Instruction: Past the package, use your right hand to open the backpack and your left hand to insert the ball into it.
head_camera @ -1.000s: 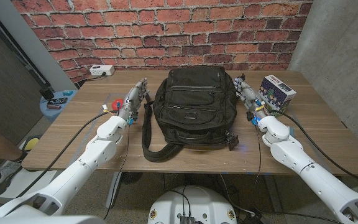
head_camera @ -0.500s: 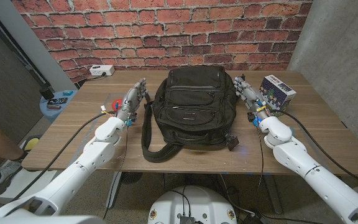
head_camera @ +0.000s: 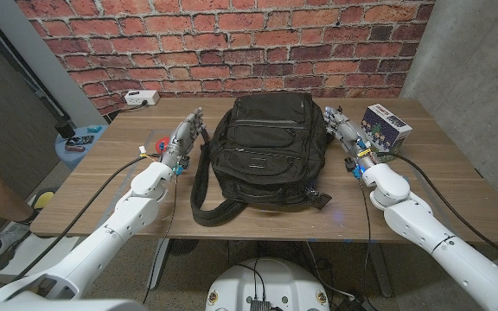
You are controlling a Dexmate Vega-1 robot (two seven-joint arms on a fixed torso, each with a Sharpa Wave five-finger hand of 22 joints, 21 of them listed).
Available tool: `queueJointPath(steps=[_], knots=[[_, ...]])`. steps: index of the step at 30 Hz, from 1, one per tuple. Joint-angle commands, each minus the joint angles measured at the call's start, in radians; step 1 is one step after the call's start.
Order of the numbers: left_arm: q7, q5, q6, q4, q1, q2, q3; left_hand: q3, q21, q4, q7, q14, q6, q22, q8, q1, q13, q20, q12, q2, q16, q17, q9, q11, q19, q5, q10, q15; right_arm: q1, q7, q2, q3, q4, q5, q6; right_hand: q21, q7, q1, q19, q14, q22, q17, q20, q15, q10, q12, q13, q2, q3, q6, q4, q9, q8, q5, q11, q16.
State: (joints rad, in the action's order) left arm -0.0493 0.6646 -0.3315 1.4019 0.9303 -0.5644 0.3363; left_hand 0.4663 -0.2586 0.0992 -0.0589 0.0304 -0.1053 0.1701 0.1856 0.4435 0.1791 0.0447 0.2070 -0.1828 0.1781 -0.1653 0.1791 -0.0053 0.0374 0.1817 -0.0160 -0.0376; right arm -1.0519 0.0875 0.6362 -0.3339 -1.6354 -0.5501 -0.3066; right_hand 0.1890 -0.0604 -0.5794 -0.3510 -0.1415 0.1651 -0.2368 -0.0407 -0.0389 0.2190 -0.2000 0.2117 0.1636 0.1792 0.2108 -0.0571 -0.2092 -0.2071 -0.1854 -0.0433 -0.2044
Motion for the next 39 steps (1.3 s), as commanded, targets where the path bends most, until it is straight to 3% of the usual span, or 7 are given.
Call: queueJointPath(steps=[1,9,19,39], knots=[[-0.002,-0.005,0.0,0.019,0.009,-0.007,0.005,0.011,0.004,-0.003,0.001,-0.008,-0.013,0.004,0.004,0.006,0.006,0.003,0.001,0.007,0.001,-0.004,0.002,-0.001,0.013,0.0,-0.012,-0.003,-0.023,0.006,0.042,0.023,-0.031,0.018,0.017,0.005,0.0,-0.001,-0.01,-0.007,0.005,-0.001,-0.048,-0.035,-0.002,-0.003,0.001,-0.006,0.001,0.007,0.008,-0.001,-0.001,0.0,0.002,-0.004],[-0.004,-0.008,0.003,0.022,0.007,-0.01,0.007,0.016,0.007,-0.007,0.01,-0.012,-0.027,0.004,0.008,0.006,0.006,0.002,0.001,0.008,0.002,-0.004,0.002,-0.002,0.015,-0.001,-0.014,-0.001,-0.014,0.0,0.057,0.051,-0.002,0.003,0.019,0.005,-0.001,0.0,-0.01,-0.007,0.005,-0.001,-0.047,-0.036,-0.002,-0.003,0.001,-0.006,0.001,0.006,0.01,0.0,-0.001,0.001,0.002,-0.005],[-0.009,-0.01,0.006,0.025,0.004,-0.016,0.007,0.021,0.011,-0.011,0.012,-0.014,-0.031,0.004,0.007,0.006,0.006,0.002,0.001,0.008,0.001,-0.004,0.003,-0.002,0.018,-0.001,-0.016,0.0,-0.061,0.029,0.084,0.087,-0.033,0.004,0.023,0.005,-0.002,0.0,-0.011,-0.007,0.005,0.0,-0.048,-0.036,-0.002,-0.003,0.001,-0.005,0.003,0.006,0.014,0.0,-0.001,0.001,0.001,-0.006],[0.02,-0.014,-0.014,0.069,0.053,-0.032,-0.013,0.029,0.018,-0.018,0.013,-0.015,-0.035,0.005,0.005,0.004,0.006,0.002,0.0,0.009,0.0,-0.003,0.003,-0.001,0.021,-0.002,-0.018,0.0,-0.215,0.127,0.12,0.141,-0.221,0.074,0.039,0.005,0.0,0.0,-0.014,-0.008,0.005,0.002,-0.048,-0.035,0.0,-0.004,0.001,-0.005,0.006,0.01,0.022,0.001,-0.002,0.001,0.004,-0.008]])
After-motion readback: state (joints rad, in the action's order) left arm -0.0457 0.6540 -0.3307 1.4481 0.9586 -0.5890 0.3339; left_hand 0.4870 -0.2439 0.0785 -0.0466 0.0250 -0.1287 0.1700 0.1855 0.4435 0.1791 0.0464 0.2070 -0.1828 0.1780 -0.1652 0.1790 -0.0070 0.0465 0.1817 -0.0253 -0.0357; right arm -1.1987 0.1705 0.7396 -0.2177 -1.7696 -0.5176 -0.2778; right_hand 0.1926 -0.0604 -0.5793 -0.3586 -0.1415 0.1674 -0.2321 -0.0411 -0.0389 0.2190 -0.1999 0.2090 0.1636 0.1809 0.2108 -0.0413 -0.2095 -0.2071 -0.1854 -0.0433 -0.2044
